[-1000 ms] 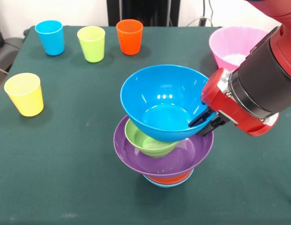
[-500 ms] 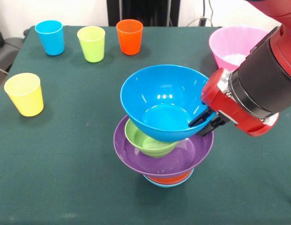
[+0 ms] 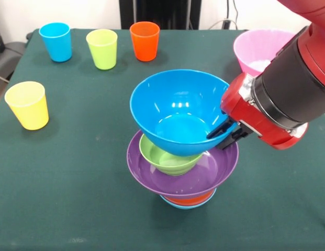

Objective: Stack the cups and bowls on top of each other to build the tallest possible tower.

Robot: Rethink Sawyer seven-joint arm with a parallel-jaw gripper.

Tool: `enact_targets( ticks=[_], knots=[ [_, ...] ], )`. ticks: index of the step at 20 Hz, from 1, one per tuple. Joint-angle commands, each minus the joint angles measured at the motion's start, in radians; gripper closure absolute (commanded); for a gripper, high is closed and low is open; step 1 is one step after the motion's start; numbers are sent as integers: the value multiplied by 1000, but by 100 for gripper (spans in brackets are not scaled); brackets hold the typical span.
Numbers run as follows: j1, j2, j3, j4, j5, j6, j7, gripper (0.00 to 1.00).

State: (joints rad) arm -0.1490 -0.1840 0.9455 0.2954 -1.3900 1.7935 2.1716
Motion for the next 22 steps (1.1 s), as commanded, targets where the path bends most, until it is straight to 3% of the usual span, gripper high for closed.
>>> enact_targets(
  ticks=[1,15,22],
  knots=[
    [-39,-39,-67,88,18,31,-181,100],
    [-54,-30,-83,78,31,0,-217,100],
    [-44,-10,-73,65,31,-17,-186,100]
  ],
)
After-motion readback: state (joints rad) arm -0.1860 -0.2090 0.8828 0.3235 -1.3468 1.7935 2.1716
